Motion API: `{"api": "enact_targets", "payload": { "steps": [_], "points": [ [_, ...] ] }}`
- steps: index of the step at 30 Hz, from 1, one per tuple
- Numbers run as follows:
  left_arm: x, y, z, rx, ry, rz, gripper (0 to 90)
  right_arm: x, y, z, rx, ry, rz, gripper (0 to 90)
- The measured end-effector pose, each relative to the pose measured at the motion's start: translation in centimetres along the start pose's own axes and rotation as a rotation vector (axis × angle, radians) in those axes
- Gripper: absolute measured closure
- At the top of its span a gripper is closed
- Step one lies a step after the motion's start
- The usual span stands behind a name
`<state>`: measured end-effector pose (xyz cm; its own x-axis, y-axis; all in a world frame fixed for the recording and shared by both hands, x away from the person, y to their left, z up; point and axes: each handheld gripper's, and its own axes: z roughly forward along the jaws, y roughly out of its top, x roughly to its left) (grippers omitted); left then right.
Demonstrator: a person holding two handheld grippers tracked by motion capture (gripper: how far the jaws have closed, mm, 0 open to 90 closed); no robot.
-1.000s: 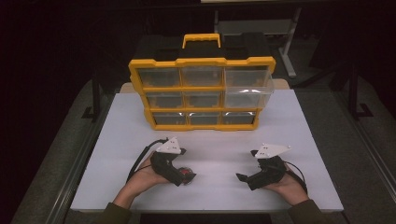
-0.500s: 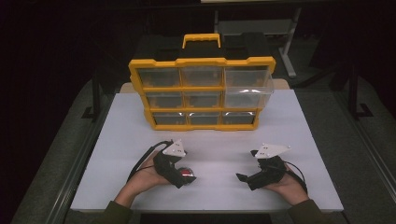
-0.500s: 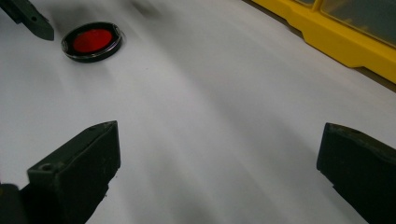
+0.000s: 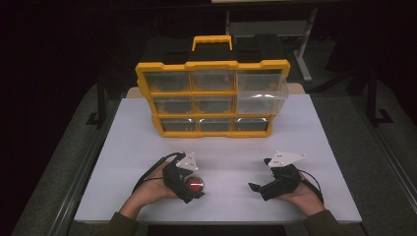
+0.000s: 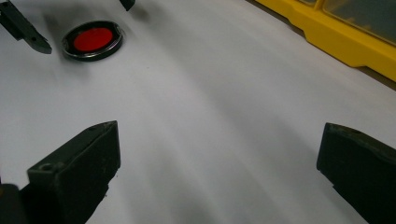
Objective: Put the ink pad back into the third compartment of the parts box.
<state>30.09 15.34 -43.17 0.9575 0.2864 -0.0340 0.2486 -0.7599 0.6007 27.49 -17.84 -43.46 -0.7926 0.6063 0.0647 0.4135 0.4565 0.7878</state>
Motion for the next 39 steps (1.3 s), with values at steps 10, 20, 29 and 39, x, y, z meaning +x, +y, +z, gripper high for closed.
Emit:
{"api": "enact_targets", "payload": {
  "steps": [10, 20, 29, 39],
  "points": [
    [-0.07, -0.21, 0.31, 0.053, -0.007, 0.011, 1.2, 0.05, -0.01, 0.03, 0.004, 0.005, 0.000, 0.0],
    [-0.10, -0.34, 0.57, 0.091, 0.004, 0.024, 1.4, 0.06, -0.01, 0.08, 0.005, 0.008, -0.004, 0.0],
    [0.03, -0.34, 0.28, 0.087, 0.006, 0.024, 11.4, 0.07, -0.03, 0.09, 0.006, 0.012, -0.004, 0.0],
    [0.13, -0.39, 0.13, 0.084, -0.011, 0.018, 20.1, 0.09, -0.02, 0.09, 0.006, 0.013, -0.008, 0.0]
  ]
}}
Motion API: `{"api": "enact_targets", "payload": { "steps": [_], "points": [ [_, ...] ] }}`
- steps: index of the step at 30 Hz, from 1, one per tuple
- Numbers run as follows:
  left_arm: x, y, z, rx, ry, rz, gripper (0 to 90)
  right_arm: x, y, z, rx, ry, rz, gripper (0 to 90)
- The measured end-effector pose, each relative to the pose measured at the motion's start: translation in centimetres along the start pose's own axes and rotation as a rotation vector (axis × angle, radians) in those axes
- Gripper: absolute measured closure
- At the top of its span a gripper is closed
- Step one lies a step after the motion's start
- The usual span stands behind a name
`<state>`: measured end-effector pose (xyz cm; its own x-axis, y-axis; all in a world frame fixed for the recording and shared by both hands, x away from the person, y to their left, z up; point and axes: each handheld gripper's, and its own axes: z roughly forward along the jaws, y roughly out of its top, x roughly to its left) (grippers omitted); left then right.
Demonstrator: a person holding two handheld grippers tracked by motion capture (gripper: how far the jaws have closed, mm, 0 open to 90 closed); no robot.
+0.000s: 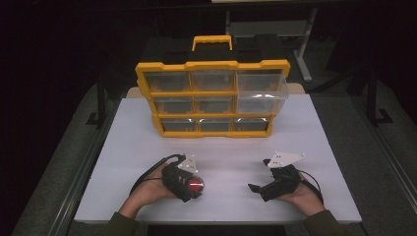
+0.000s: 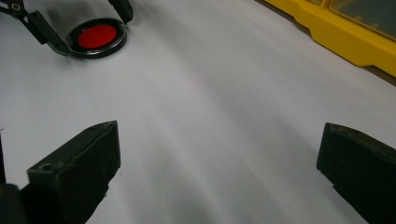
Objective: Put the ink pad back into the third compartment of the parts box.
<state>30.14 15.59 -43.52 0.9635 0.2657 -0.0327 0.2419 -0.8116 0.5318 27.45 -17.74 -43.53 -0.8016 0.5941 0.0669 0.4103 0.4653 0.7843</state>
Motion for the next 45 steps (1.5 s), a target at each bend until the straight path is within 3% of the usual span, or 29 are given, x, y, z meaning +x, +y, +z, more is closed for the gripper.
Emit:
{"api": "enact_targets", "payload": {
  "steps": [13, 28, 45],
  "points": [
    [-0.1, 0.0, 0.0, 0.007, 0.000, 0.008, 28.6, 0.0, 0.0, 0.0, -0.001, 0.001, 0.002, 0.0],
    [-0.1, 0.1, -0.1, 0.009, 0.001, 0.007, 29.8, 0.0, 0.0, -0.1, -0.002, 0.000, 0.003, 0.0],
    [0.9, 0.8, -2.0, -0.071, -0.025, -0.027, 29.7, -0.3, -0.7, -0.1, -0.017, 0.008, 0.019, 0.0]
  ]
}}
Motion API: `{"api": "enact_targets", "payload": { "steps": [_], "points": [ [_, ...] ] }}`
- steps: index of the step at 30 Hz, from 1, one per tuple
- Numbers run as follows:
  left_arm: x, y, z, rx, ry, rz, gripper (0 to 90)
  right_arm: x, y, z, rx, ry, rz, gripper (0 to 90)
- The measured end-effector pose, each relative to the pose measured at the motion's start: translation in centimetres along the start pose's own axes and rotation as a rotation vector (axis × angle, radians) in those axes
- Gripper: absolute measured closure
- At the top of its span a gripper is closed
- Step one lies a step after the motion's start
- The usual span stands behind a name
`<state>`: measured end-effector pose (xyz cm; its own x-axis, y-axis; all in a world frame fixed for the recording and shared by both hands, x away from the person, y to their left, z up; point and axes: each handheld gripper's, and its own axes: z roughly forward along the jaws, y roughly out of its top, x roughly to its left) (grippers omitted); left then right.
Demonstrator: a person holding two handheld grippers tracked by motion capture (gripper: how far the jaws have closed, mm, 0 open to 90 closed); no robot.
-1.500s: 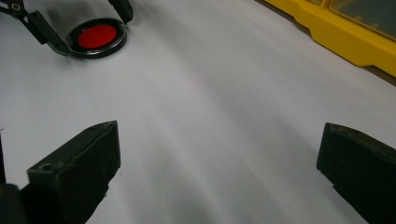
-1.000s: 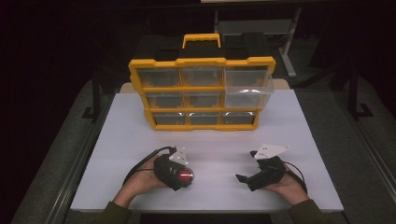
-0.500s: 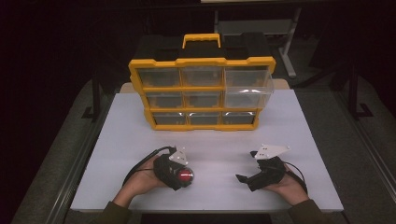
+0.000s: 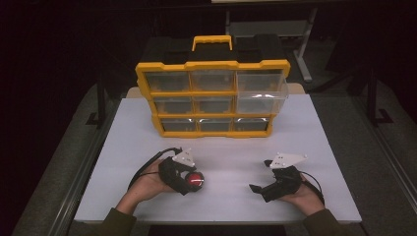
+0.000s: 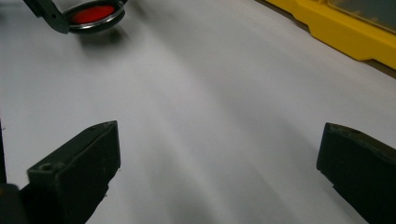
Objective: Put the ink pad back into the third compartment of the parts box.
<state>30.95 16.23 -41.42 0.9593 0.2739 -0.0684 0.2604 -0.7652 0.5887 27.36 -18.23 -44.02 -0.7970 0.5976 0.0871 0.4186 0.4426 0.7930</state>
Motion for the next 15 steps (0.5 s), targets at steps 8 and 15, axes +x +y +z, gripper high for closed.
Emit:
{"api": "enact_targets", "payload": {
  "steps": [8, 15],
  "points": [
    [0.6, 0.8, -1.0, -0.020, -0.002, 0.007, 29.7, 0.0, -0.1, 0.0, 0.003, -0.001, 0.002, 0.0],
    [0.9, 1.7, -2.1, -0.041, -0.013, 0.013, 29.7, 0.1, -0.1, 0.0, 0.005, 0.001, 0.004, 0.0]
  ]
}}
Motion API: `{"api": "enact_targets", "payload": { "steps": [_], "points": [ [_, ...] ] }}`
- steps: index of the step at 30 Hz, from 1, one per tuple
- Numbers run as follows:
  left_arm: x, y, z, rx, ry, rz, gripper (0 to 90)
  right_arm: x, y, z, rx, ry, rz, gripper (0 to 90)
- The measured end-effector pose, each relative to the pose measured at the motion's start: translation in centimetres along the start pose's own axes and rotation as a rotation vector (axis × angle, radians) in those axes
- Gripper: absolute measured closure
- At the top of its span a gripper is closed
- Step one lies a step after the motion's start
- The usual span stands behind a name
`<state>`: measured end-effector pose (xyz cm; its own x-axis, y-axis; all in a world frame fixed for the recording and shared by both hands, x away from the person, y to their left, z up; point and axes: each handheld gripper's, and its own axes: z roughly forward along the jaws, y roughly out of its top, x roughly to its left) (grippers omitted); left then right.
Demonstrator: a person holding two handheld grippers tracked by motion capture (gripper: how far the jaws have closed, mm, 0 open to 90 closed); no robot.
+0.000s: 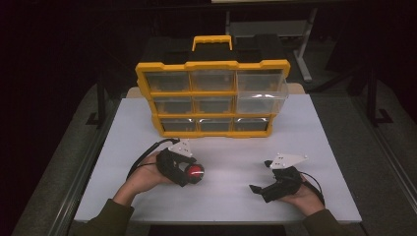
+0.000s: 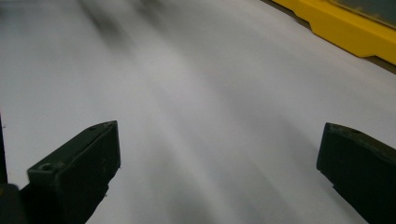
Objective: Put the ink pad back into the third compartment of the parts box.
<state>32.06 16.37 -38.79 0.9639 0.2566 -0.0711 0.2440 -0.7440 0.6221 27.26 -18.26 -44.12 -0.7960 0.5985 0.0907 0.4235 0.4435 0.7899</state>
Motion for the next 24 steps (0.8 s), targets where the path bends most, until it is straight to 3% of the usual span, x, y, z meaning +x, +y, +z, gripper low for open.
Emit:
{"api": "enact_targets", "payload": {
  "steps": [8, 15, 24],
  "points": [
    [0.4, 1.4, -1.4, 0.003, -0.009, 0.012, 29.7, 0.0, 0.0, 0.0, -0.005, 0.001, 0.008, 0.0],
    [0.7, 3.1, -2.9, -0.039, -0.050, 0.017, 29.7, -0.1, 0.0, 0.0, -0.008, 0.004, 0.012, 0.0],
    [1.1, 5.1, -4.8, -0.074, -0.056, 0.036, 29.8, -0.1, 0.0, -0.1, -0.010, 0.003, 0.009, 0.0]
  ]
}}
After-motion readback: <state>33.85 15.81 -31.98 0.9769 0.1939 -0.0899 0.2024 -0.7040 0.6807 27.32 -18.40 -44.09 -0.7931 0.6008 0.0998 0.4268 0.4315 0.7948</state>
